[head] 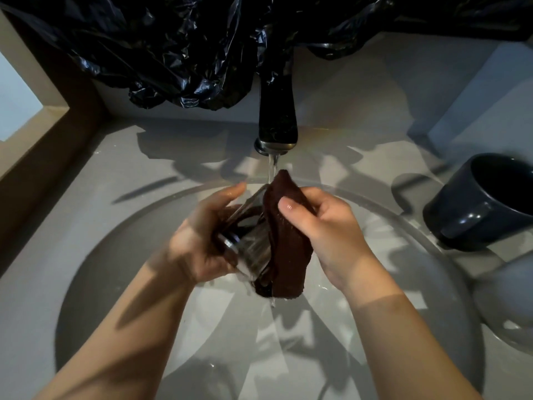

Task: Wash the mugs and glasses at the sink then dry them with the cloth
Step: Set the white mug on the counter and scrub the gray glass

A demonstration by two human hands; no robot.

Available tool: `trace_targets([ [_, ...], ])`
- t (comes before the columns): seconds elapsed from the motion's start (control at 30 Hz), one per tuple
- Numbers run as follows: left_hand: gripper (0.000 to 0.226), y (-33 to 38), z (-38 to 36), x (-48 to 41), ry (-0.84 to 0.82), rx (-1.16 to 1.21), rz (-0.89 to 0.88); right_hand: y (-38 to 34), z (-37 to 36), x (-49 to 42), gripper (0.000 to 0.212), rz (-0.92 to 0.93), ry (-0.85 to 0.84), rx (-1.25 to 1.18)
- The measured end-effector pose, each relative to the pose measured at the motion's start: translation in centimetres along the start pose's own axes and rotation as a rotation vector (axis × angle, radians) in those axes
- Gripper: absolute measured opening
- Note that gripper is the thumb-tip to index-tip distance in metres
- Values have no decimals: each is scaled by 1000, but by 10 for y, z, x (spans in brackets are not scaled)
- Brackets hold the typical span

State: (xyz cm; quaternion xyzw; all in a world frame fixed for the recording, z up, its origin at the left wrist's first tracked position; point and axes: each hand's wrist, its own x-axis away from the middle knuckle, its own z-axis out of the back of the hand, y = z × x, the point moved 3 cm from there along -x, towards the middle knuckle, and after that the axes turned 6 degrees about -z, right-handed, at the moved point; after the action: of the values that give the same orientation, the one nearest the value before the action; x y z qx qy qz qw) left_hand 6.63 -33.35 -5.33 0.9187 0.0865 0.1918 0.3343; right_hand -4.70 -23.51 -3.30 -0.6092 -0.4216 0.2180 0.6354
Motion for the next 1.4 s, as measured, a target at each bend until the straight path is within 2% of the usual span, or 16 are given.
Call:
trace_targets([
  [0.1, 39, 2, -5, -1, 189, -147, -143, 3, 7, -6, 16, 17, 183, -54],
  [0.17, 49, -1, -9, -5, 319, -336, -241, 5, 4, -6, 16, 42, 219, 5],
  [0.23, 60, -4, -9, -7, 415, -374, -252, 9, -1, -5, 13, 28, 227, 4],
  [0.43, 68, -1, 1, -6, 422, -389, -234, 7, 2, -6, 23, 88, 379, -27],
  [0.5, 62, -1, 0, -6, 411, -373, -245, 7, -3, -2, 20, 57, 278, -34],
  [0.6, 25, 4, 2, -3, 494, -303, -265, 6, -17, 5, 5, 22, -63, -1],
  [0.7, 30, 14, 12, 1, 537, -257, -268, 8, -22, 7, 32, 89, -320, 171],
  [0.87, 43, 11, 15, 4, 428, -475, -153, 24, -35, 6, 46, 114, -329, 585],
  [0.93, 48, 8, 12, 3, 416, -487, -147, 27, -40, 5, 42, 146, -302, 668],
  [1.0, 39, 9, 8, 2, 462, -420, -177, 21, -37, 3, 23, 181, -182, 627],
  [1.07, 29, 8, 6, 0, 515, -349, -191, 12, -28, 1, 32, 170, -33, 407],
  [1.13, 31, 7, 4, 0, 518, -299, -207, 9, -21, -1, 44, 169, 68, 186],
  [1.2, 32, 6, 3, -1, 514, -266, -221, 9, -19, 1, 49, 186, 125, 167],
  [1.27, 34, 6, 3, -2, 520, -240, -213, 7, -20, 5, 46, 220, 83, 270],
  [1.33, 36, 8, 8, -2, 539, -182, -199, 5, -25, 8, 42, 250, -56, 490],
  [1.4, 38, 10, 12, -1, 517, -169, -186, 8, -27, 8, 49, 256, -207, 740],
])
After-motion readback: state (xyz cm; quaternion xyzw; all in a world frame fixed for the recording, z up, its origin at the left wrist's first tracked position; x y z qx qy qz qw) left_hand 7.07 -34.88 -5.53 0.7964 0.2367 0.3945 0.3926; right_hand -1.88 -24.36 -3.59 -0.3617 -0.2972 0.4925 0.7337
